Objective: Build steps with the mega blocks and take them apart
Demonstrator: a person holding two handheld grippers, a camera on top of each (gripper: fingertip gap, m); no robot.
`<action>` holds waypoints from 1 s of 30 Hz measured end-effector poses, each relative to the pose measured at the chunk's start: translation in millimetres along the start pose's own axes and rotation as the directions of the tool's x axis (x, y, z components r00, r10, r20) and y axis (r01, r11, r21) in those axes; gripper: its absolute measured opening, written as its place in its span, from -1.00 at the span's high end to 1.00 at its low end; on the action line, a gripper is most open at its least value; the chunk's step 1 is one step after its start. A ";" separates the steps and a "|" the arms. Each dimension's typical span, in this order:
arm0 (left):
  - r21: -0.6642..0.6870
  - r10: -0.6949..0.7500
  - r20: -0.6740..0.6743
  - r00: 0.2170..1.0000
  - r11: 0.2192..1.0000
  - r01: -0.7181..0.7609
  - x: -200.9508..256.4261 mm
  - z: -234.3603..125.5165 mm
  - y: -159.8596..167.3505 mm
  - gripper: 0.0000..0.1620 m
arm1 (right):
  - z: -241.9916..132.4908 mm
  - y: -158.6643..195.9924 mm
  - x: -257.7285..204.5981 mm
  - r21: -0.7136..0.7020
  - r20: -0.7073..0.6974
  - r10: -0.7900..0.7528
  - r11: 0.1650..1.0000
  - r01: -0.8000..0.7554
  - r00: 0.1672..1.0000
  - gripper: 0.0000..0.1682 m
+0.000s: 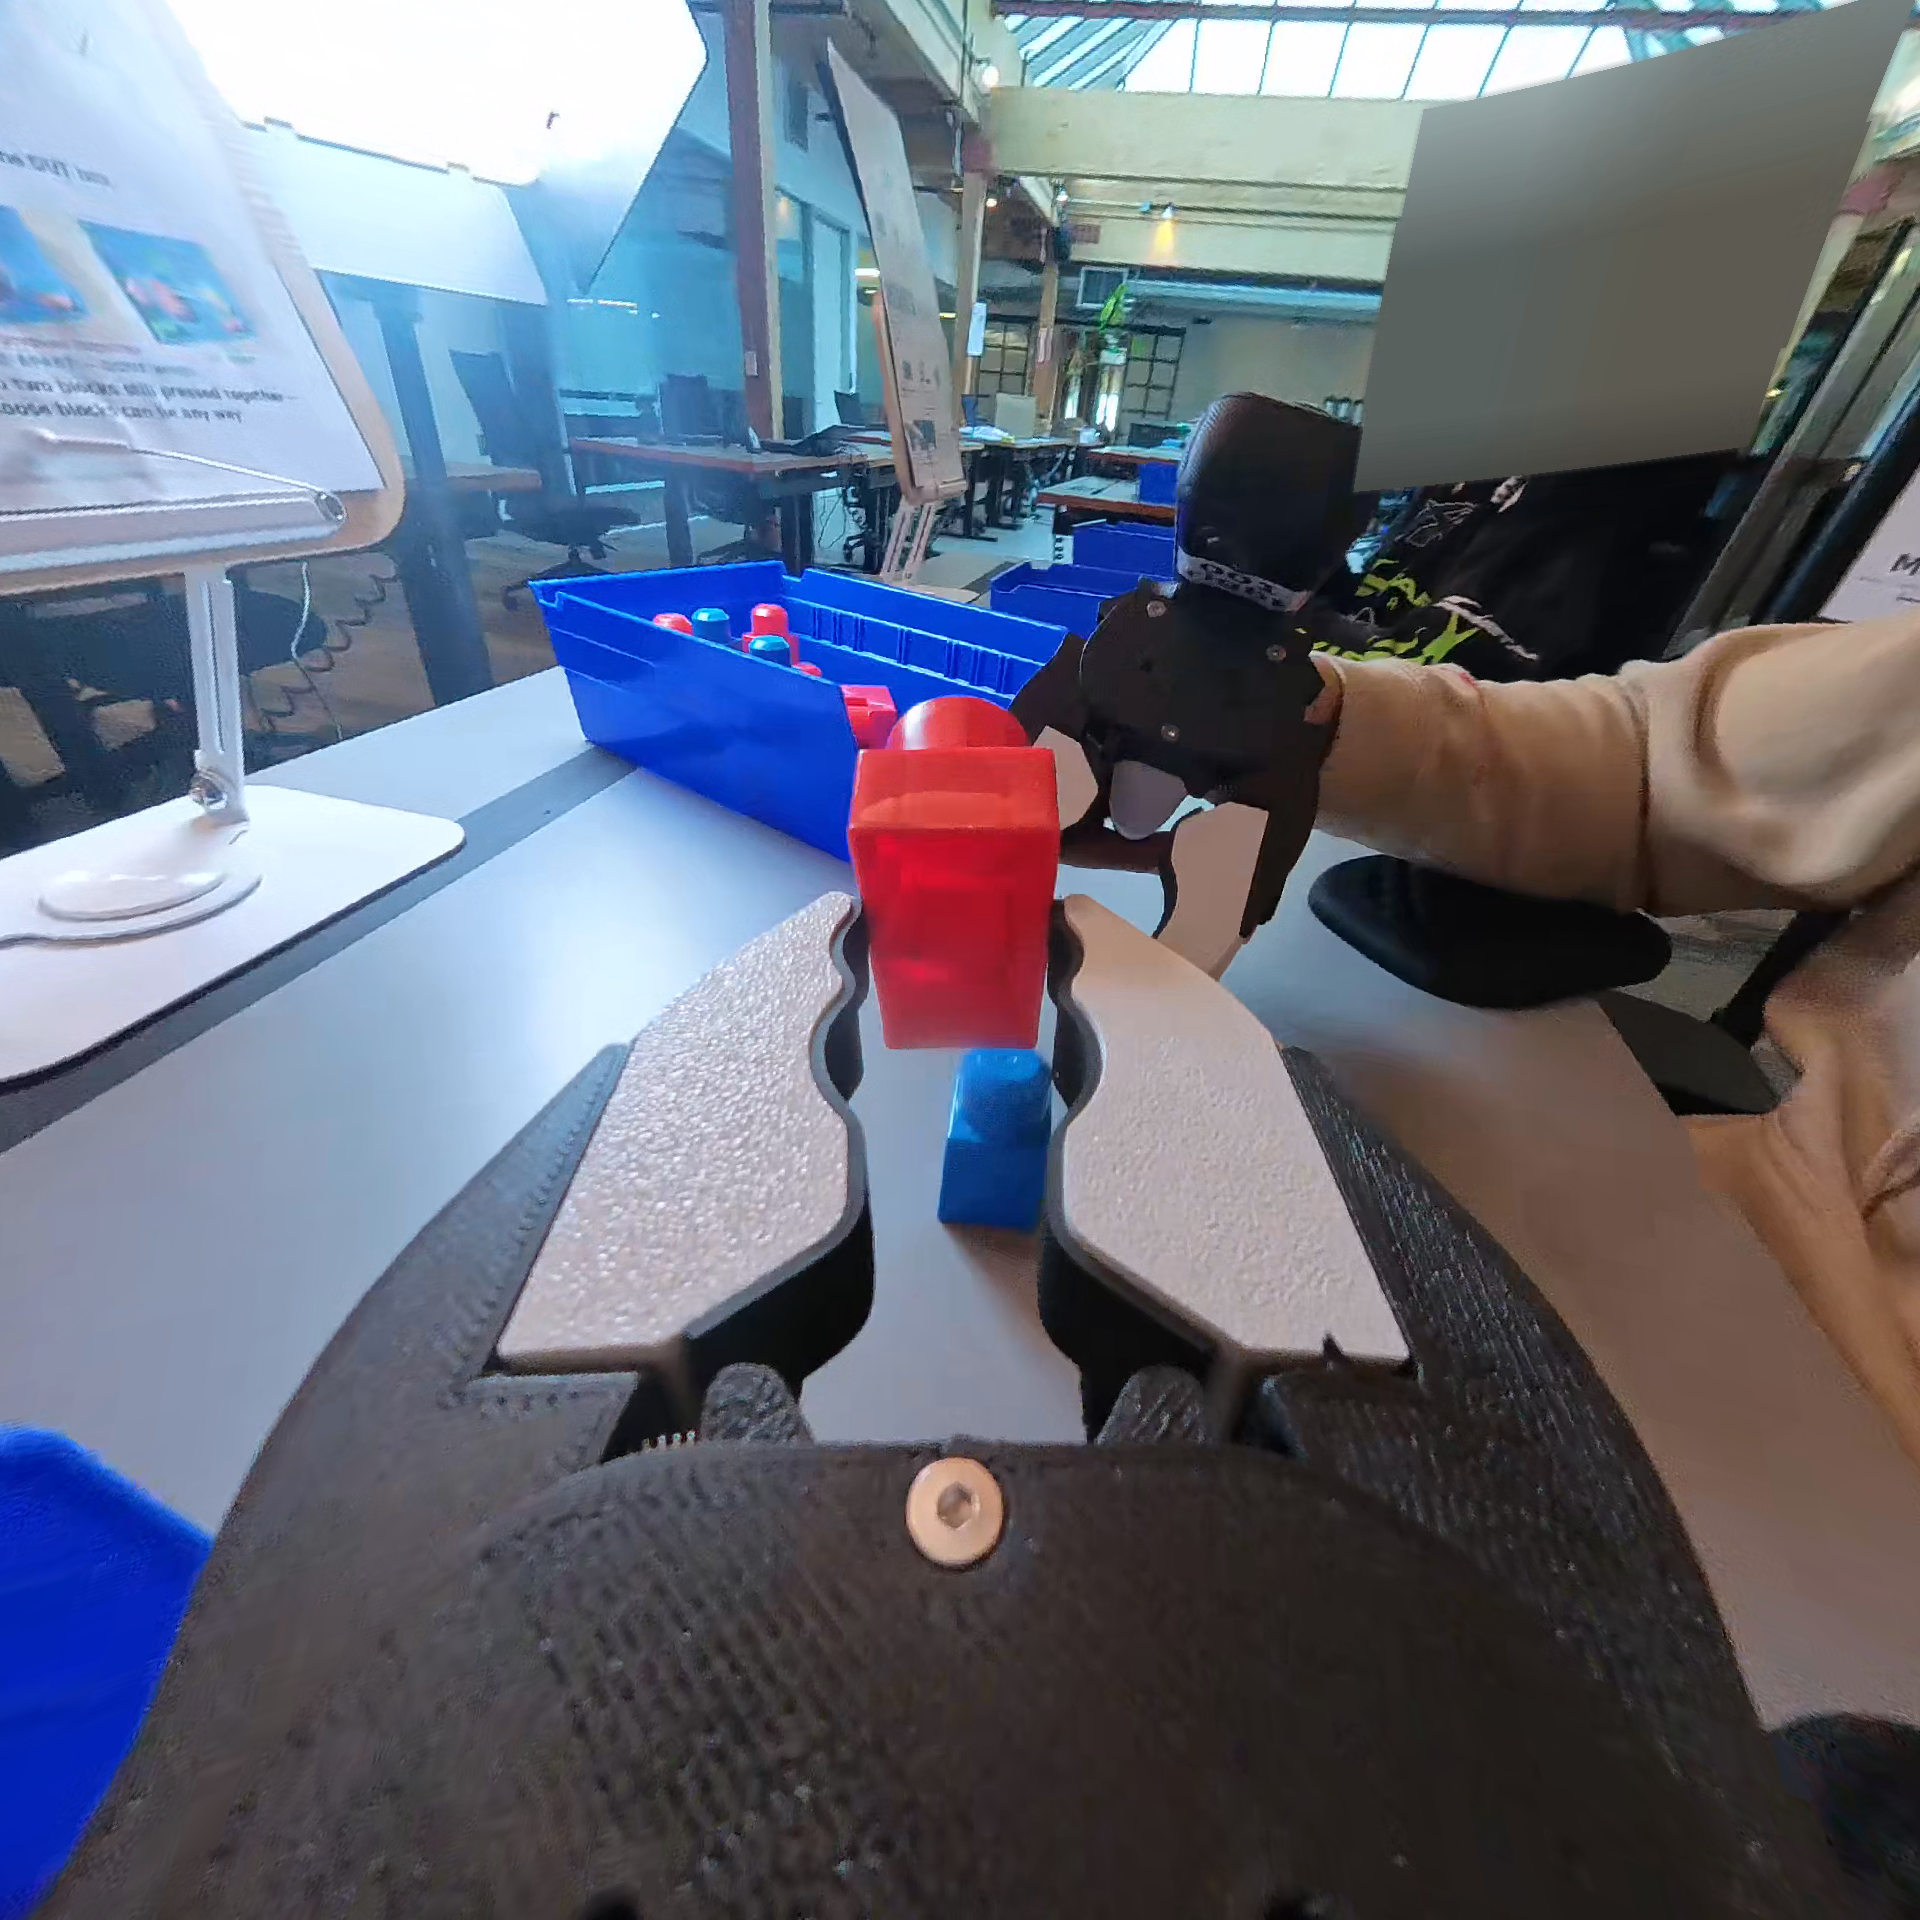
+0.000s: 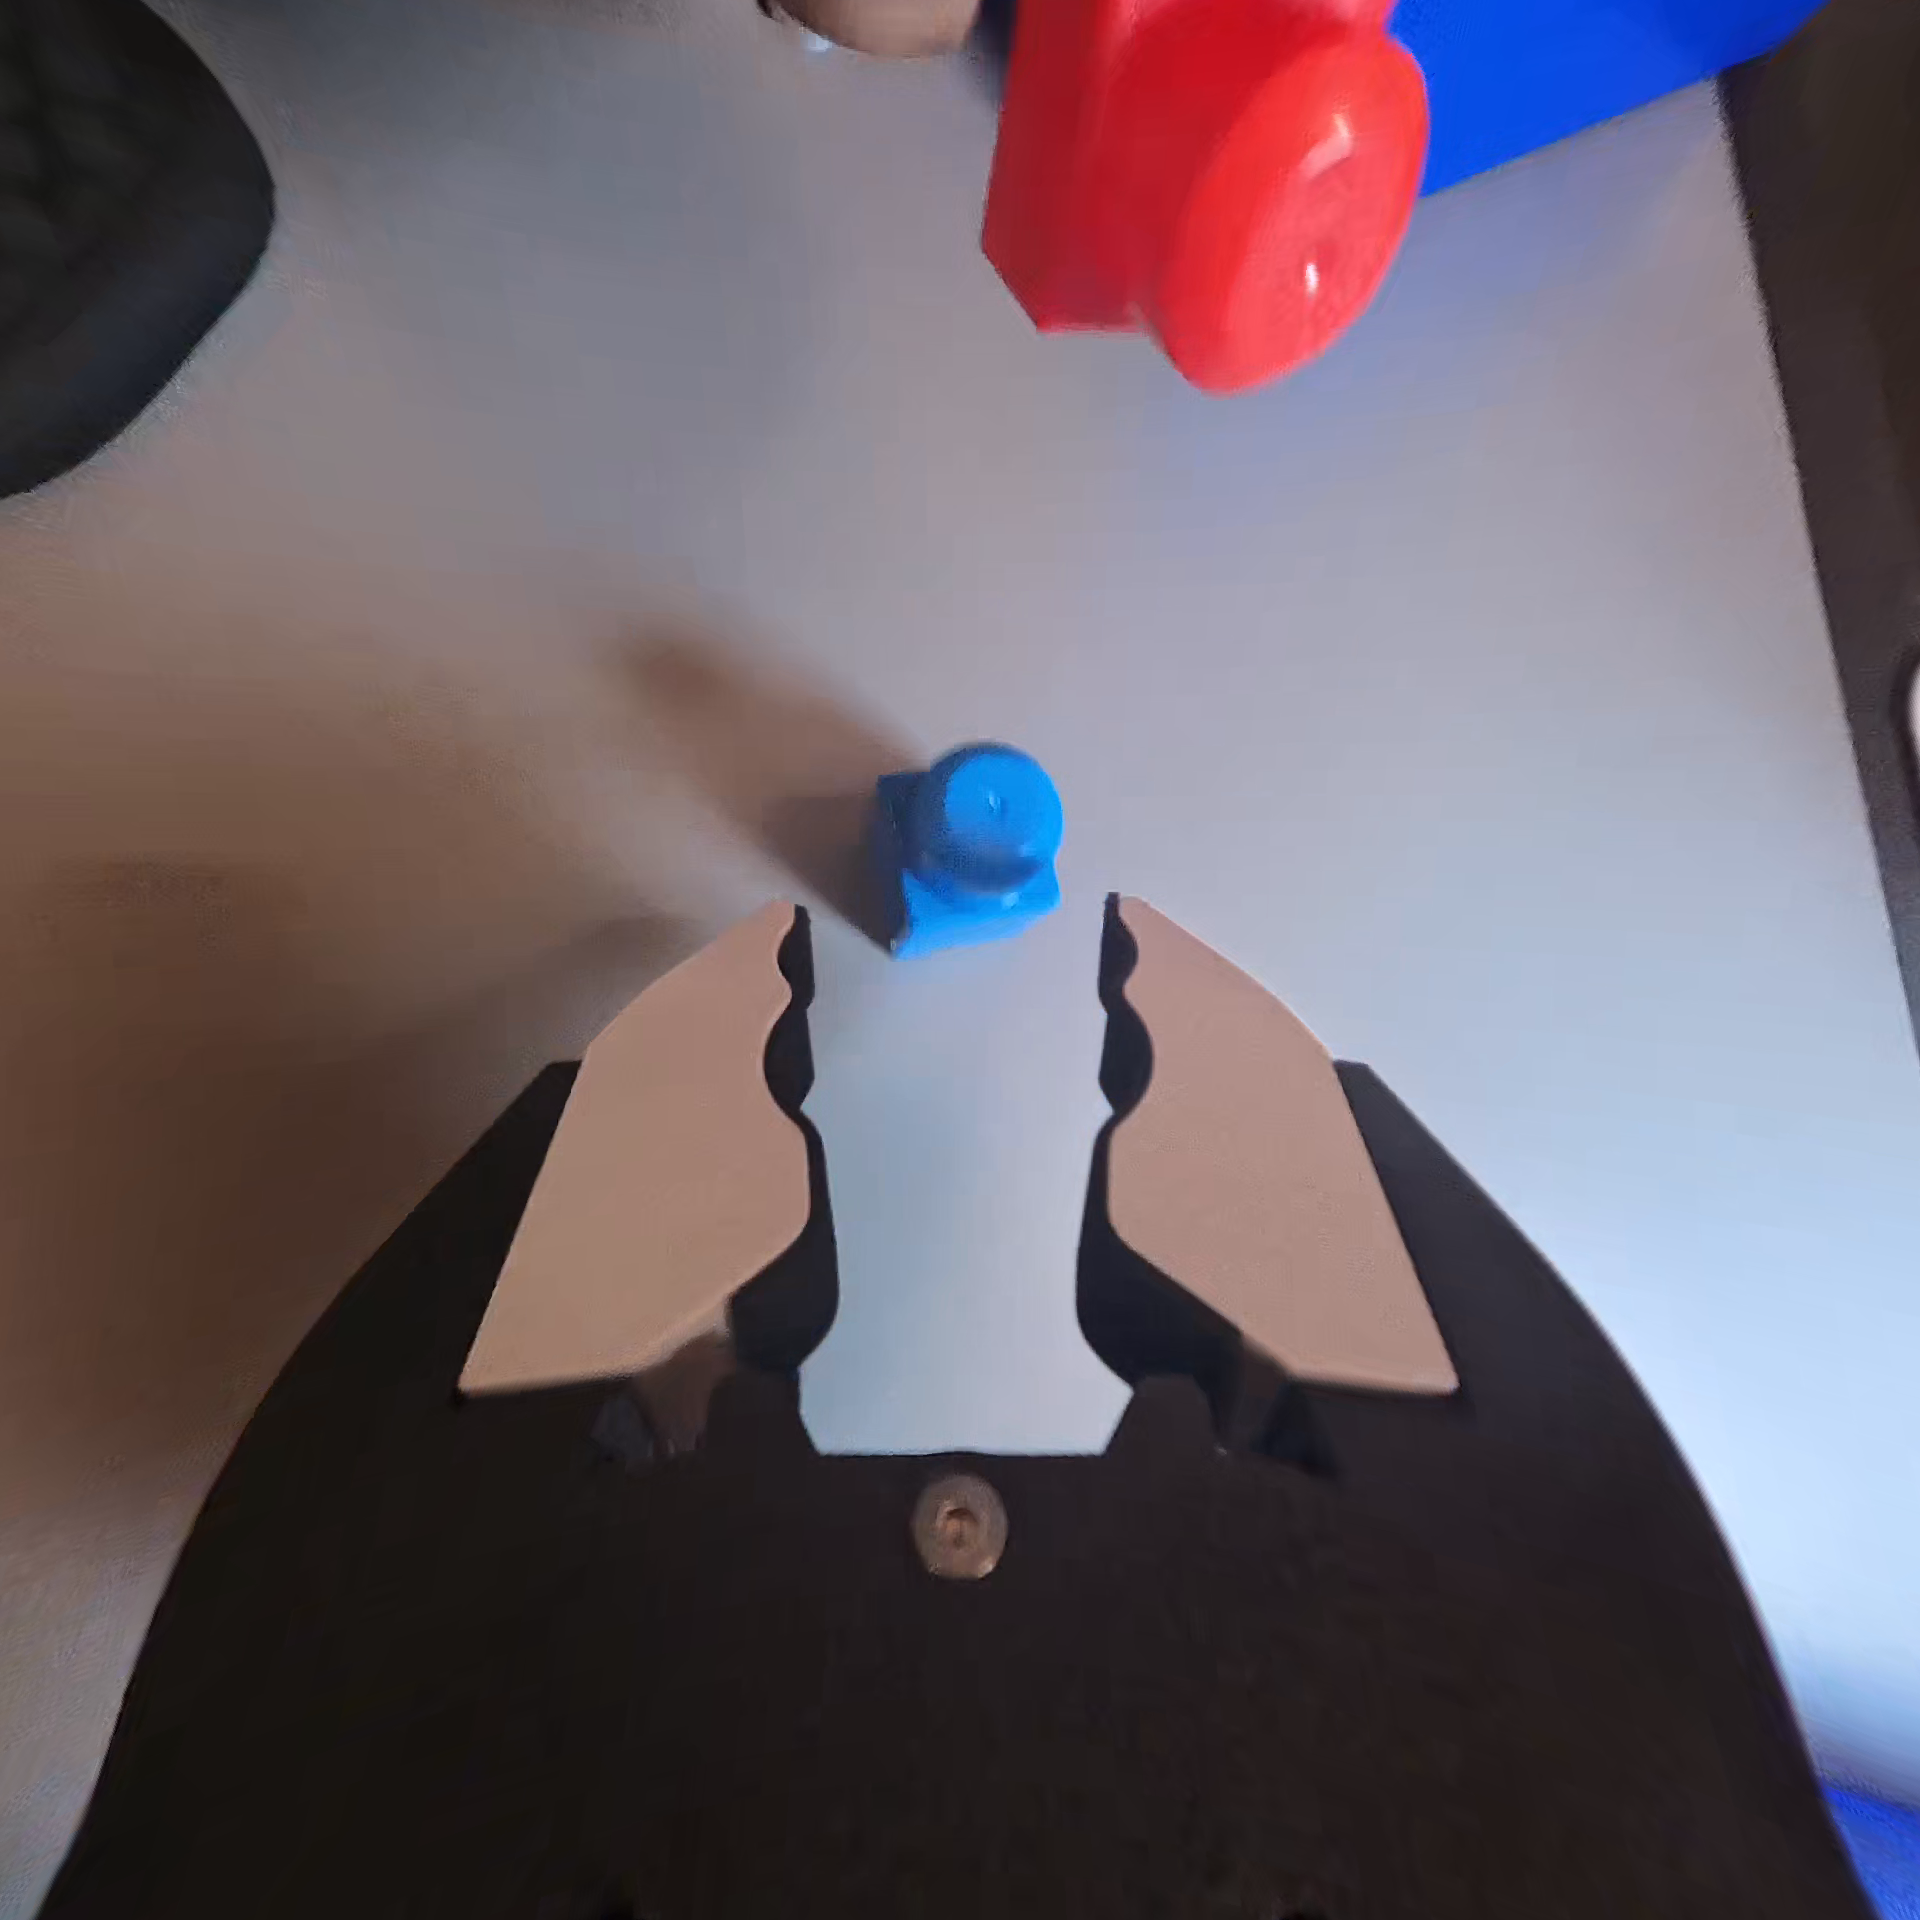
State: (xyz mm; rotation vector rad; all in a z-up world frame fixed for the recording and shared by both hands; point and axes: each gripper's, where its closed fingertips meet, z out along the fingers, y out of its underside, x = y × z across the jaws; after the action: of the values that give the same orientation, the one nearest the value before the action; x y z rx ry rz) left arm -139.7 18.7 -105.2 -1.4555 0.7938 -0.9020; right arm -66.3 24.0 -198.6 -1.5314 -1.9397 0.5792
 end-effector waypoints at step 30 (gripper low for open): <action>-0.144 -0.086 -0.153 0.984 0.987 0.064 29.9 25.9 44.8 0.60 | -37.8 -71.8 5.0 0.539 0.260 0.223 0.774 -0.332 0.940 0.57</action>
State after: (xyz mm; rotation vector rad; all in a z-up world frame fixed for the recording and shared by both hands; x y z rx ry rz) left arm -101.6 1.0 -147.6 -1.5572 0.9405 -1.0475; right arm -92.4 10.6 -122.8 -1.3927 -1.4484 1.3461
